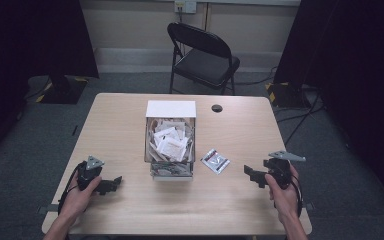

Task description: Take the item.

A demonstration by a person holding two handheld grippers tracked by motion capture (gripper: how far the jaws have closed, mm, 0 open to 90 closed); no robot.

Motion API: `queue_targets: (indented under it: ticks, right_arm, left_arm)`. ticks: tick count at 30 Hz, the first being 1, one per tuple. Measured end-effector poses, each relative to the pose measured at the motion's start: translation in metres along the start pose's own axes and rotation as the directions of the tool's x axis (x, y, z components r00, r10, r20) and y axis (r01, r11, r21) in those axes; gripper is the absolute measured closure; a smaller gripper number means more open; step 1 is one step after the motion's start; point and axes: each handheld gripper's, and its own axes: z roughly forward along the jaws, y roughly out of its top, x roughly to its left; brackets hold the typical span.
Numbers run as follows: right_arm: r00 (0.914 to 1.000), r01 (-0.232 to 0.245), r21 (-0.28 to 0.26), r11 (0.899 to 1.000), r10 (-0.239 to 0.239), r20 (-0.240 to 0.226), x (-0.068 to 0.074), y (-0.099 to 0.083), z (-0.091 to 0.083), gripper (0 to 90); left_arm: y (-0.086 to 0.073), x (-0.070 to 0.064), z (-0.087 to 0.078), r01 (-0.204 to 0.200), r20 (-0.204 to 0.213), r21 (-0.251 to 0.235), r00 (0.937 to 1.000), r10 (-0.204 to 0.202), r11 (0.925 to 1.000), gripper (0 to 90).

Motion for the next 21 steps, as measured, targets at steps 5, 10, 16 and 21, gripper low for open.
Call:
queue_targets:
  ticks: [5, 10, 16, 21]
  right_arm:
    - [0.9995, -0.017, 0.015, 1.000, 0.016, 0.028, -0.011, -0.010, -0.008, 14.4]
    - [0.9980, -0.026, 0.033, 0.999, 0.024, 0.059, -0.024, -0.020, -0.012, 14.4]
    - [0.9902, -0.042, 0.071, 0.997, 0.032, 0.136, -0.036, -0.032, -0.008, 14.4]
    - [0.9825, -0.061, 0.105, 0.993, 0.041, 0.182, -0.042, -0.041, -0.001, 14.6]
  left_arm:
    - [0.000, 0.000, 0.000, 0.007, -0.001, -0.003, 1.0000, -0.007, 1.0000, 0.0]
    - [-0.001, -0.001, 0.000, 0.016, -0.005, -0.011, 0.9999, -0.016, 0.9998, 0.0]
    - [-0.001, -0.001, 0.000, 0.015, -0.002, -0.010, 0.9999, -0.015, 0.9998, 0.0]
    - [-0.001, -0.001, 0.000, 0.015, -0.001, -0.009, 0.9999, -0.015, 0.9999, 0.0]
